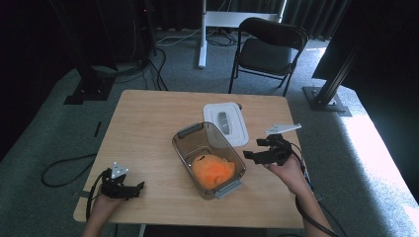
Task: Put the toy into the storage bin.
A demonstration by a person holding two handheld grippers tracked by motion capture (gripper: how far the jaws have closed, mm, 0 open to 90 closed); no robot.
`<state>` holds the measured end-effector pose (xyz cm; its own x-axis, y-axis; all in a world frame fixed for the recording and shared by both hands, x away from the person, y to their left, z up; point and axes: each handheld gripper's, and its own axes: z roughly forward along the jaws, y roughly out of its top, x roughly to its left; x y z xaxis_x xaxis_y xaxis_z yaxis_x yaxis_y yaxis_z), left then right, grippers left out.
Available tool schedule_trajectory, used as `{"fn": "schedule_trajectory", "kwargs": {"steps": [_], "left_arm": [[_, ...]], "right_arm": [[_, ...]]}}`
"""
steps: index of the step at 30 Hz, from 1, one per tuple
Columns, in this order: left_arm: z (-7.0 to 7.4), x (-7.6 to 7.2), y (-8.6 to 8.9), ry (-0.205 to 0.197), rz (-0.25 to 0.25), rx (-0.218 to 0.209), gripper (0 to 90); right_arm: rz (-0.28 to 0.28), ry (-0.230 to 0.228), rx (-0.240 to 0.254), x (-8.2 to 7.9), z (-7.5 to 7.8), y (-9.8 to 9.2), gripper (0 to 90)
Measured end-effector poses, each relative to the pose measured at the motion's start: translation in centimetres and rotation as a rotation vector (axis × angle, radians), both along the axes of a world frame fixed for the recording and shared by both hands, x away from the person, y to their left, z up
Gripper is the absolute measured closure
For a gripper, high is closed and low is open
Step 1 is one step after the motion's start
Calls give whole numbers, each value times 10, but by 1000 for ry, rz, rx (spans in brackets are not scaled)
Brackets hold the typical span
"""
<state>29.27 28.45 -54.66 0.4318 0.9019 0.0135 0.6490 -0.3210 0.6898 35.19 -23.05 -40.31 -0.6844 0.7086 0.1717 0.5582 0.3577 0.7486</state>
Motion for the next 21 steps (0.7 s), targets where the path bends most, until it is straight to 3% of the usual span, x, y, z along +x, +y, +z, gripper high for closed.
{"fn": "schedule_trajectory", "kwargs": {"steps": [21], "left_arm": [[0,0,0,2,-1,1,22]], "right_arm": [[-119,18,-15,-6,-19,-42,176]]}}
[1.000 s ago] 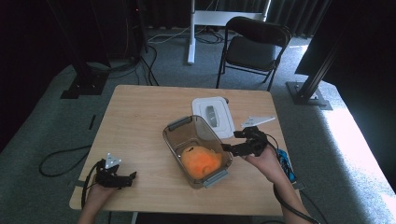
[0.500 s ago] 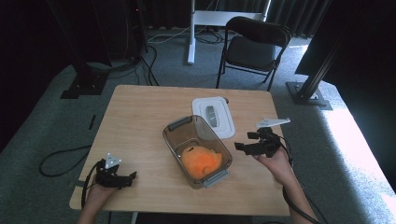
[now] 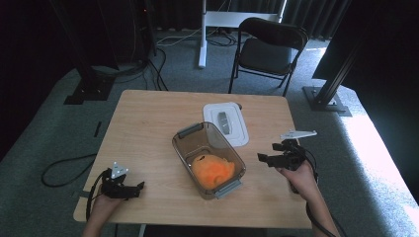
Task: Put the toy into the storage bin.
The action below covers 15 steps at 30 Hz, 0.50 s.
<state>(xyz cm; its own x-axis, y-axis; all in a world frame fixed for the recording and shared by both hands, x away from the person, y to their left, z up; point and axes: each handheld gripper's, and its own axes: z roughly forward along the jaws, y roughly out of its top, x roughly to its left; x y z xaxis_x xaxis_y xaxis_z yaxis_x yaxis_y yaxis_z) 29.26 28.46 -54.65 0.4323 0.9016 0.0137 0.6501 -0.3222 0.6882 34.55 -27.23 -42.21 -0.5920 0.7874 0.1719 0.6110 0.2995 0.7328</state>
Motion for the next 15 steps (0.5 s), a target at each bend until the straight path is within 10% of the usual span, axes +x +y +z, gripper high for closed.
{"fn": "schedule_trajectory", "kwargs": {"steps": [15], "left_arm": [[0,0,0,0,0,0,22]], "right_arm": [[-102,15,11,-1,-14,-30,135]]}}
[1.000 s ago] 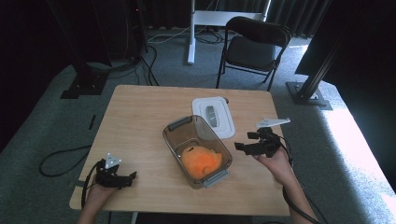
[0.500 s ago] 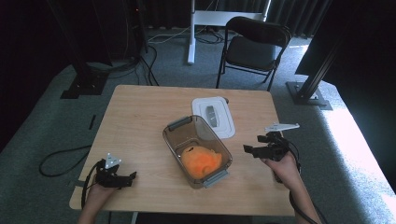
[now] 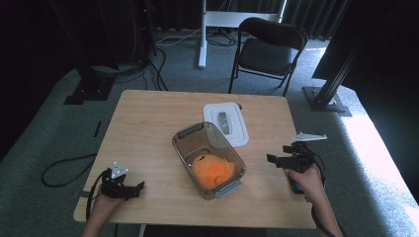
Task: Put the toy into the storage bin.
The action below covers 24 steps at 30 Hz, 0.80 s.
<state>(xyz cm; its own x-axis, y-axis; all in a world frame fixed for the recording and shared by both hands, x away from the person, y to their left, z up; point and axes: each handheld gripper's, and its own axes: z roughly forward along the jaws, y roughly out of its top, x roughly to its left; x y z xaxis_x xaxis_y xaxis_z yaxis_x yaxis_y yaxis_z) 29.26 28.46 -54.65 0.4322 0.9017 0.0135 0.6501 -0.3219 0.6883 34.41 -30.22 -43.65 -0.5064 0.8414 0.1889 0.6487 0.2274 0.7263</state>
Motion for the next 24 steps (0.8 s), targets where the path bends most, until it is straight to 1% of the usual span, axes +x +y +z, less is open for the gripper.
{"fn": "schedule_trajectory", "kwargs": {"steps": [5,7,12,19,20,24], "left_arm": [[0,0,0,0,0,0,22],[0,0,0,0,0,0,22],[0,0,0,0,0,0,22],[0,0,0,0,0,0,22],[0,0,0,0,0,0,22],[0,0,0,0,0,0,22]], "right_arm": [[-28,4,-13,0,-5,-7,134],[-50,10,-11,-1,-9,-11,134],[-94,22,-23,-3,-19,-21,134],[-166,37,-72,-6,-34,-34,134],[-183,39,-90,-7,-37,-35,134],[-214,53,-112,-8,-46,-42,134]]}}
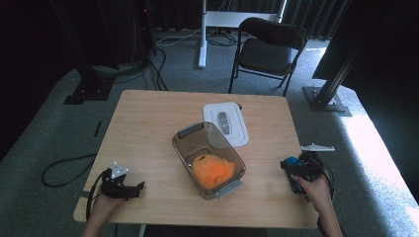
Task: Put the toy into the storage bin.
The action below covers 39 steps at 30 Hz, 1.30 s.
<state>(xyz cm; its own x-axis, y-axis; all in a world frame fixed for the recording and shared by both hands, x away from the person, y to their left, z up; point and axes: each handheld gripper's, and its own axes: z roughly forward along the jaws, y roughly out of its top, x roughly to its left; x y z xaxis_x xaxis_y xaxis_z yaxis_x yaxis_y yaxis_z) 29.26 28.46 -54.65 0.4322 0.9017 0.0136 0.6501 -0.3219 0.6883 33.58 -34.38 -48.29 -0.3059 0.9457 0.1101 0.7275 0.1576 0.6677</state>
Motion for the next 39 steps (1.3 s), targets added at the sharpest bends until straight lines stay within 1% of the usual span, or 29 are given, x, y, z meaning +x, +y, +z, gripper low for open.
{"fn": "schedule_trajectory", "kwargs": {"steps": [7,13,16,18,19,20,21,22,23,24,25,27,30,34,36,39], "left_arm": [[0,0,0,0,0,0,22],[0,0,0,0,0,0,22],[0,0,0,0,0,0,22],[0,0,0,0,0,0,22],[0,0,0,0,0,0,22],[0,0,0,0,0,0,22],[0,0,0,0,0,0,22],[0,0,0,0,0,0,22],[0,0,0,0,0,0,22],[0,0,0,0,0,0,22],[0,0,0,0,0,0,22],[0,0,0,0,0,0,22],[0,0,0,0,0,0,22],[0,0,0,0,0,0,22],[0,0,0,0,0,0,22],[0,0,0,0,0,0,22]], "right_arm": [[-56,22,-27,-1,-15,-10,134],[-95,52,-33,-3,-28,-17,134],[-101,47,-37,-5,-30,-18,135],[-99,44,-53,-5,-30,-16,134],[-108,45,-62,-5,-30,-16,128],[-114,30,-64,-7,-30,-17,133],[-112,18,-53,-8,-28,-18,134],[-114,18,-47,-9,-28,-18,134],[-112,25,-53,-8,-28,-18,133],[-111,37,-73,-7,-29,-17,133],[-117,44,-82,-7,-30,-17,133],[-127,59,-75,-6,-33,-18,133],[-135,66,-78,-3,-37,-19,133],[-133,79,-109,-2,-40,-16,134],[-132,84,-115,-2,-41,-16,137],[-129,106,-129,-2,-44,-16,142]]}}
